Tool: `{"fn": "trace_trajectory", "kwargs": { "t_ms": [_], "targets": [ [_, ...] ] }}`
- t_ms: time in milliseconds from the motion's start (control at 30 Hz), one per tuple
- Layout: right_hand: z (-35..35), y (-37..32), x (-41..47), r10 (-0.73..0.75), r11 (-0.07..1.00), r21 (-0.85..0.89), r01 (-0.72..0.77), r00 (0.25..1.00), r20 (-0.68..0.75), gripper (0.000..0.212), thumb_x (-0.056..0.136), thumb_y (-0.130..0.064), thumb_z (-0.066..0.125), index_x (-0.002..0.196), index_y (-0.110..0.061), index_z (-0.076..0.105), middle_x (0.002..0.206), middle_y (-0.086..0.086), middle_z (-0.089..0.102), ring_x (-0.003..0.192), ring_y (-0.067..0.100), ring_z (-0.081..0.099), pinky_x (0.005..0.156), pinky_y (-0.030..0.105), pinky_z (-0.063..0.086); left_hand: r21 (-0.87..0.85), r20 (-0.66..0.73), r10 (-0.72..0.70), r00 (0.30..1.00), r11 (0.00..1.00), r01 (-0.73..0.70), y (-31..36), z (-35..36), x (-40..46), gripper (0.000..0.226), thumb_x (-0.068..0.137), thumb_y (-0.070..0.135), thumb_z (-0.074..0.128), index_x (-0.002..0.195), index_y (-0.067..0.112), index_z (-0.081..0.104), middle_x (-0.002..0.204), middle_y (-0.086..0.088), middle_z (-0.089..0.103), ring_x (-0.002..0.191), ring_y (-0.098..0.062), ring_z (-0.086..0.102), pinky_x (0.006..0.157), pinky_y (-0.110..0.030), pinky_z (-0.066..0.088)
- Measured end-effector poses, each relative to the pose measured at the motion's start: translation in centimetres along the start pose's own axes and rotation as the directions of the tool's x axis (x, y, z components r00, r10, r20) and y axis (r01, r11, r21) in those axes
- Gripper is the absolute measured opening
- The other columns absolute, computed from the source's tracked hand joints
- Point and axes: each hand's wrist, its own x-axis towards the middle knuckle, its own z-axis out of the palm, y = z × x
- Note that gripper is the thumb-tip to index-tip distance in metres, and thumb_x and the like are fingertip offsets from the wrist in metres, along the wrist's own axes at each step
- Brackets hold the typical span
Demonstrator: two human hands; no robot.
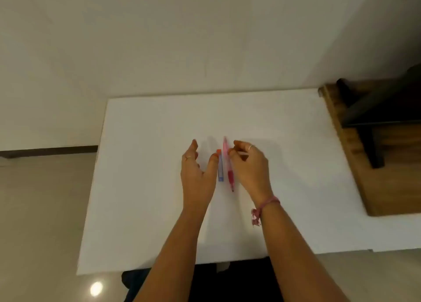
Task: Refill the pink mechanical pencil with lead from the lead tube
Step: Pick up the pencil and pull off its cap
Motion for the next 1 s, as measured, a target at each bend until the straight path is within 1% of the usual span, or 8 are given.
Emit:
{"fn": "trace_trajectory", "kwargs": {
  "t_ms": [133,267,367,500,633,700,833,1000],
  "targets": [
    [0.5,0.6,1.6,-0.079,0.993,-0.092,0.073,0.995,-0.056,0.036,0.09,-0.029,0.058,0.123,-0.013,0.058,0.123,0.005,0.063,0.106,0.019,0.061,0.088,0.022,0.047,0.056,0.022,0.013,1.0,0.998,-0.015,-0.4,0.1,2.1,0.051,0.088,0.027,0.06,0.134,0.019,0.04,0.133,0.0,0.052,0.114,-0.012,0.049,0.09,-0.023,0.039],
    [1.3,1.7,2.6,-0.117,0.98,-0.171,0.102,0.99,-0.082,0.041,0.088,-0.038,0.059,0.12,-0.013,0.06,0.112,0.006,0.065,0.09,0.012,0.058,0.08,0.018,0.047,0.114,0.063,0.027,0.998,0.993,-0.034,-1.4,0.1,2.6,0.048,0.087,0.03,0.061,0.131,0.02,0.045,0.126,0.003,0.055,0.105,-0.007,0.049,0.085,-0.021,0.04],
    [1.6,2.0,2.9,-0.157,0.971,-0.196,0.134,0.982,-0.103,0.042,0.086,-0.043,0.06,0.117,-0.015,0.062,0.106,0.004,0.066,0.087,0.012,0.058,0.079,0.02,0.048,0.165,0.073,0.059,0.996,0.984,-0.07,-1.6,0.4,3.0,0.048,0.087,0.032,0.061,0.13,0.021,0.045,0.126,0.005,0.054,0.106,-0.006,0.048,0.087,-0.021,0.04],
    [1.7,2.0,2.8,-0.205,0.953,-0.251,0.171,0.972,-0.114,0.036,0.087,-0.039,0.061,0.113,-0.015,0.064,0.101,0.004,0.066,0.085,0.014,0.061,0.075,0.021,0.049,0.202,0.076,0.095,0.993,0.973,-0.109,-1.6,0.7,2.9,0.048,0.087,0.032,0.061,0.131,0.02,0.045,0.129,0.003,0.053,0.112,-0.011,0.049,0.095,-0.031,0.043],
    [1.5,1.9,2.6,-0.212,0.947,-0.269,0.178,0.972,-0.103,0.029,0.086,-0.036,0.064,0.105,-0.015,0.067,0.1,0.004,0.068,0.087,0.016,0.063,0.076,0.022,0.05,0.211,0.067,0.138,0.988,0.966,-0.149,-1.2,0.9,2.8,0.046,0.087,0.032,0.061,0.129,0.021,0.047,0.117,0.01,0.053,0.101,-0.006,0.049,0.089,-0.028,0.045],
    [1.1,1.9,2.7,-0.172,0.967,-0.209,0.148,0.98,-0.099,0.027,0.084,-0.035,0.067,0.103,-0.016,0.067,0.098,0.001,0.068,0.087,0.015,0.063,0.078,0.023,0.052,0.223,0.064,0.156,0.986,0.961,-0.166,-1.0,1.0,2.8,0.042,0.086,0.032,0.062,0.125,0.022,0.05,0.108,0.013,0.055,0.091,-0.005,0.051,0.081,-0.023,0.045],
    [-0.1,1.2,3.2,0.011,0.992,0.128,-0.001,0.997,-0.079,0.018,0.079,-0.027,0.07,0.095,-0.025,0.064,0.089,-0.012,0.067,0.083,0.008,0.065,0.068,0.015,0.052,0.227,0.168,0.135,0.977,0.959,-0.171,-0.5,1.0,2.9,0.035,0.082,0.036,0.065,0.114,0.022,0.059,0.087,0.02,0.06,0.072,0.003,0.058,0.061,-0.002,0.044],
    [-0.6,0.3,3.3,0.08,0.919,0.384,-0.088,0.996,0.039,0.017,0.079,-0.022,0.069,0.096,-0.024,0.066,0.086,-0.004,0.073,0.075,0.003,0.069,0.057,0.011,0.05,0.214,0.292,0.111,0.95,0.961,-0.178,-0.3,1.6,2.7,0.036,0.074,0.044,0.067,0.102,0.021,0.065,0.073,0.025,0.055,0.065,0.002,0.057,0.058,0.004,0.041]
  ]
}}
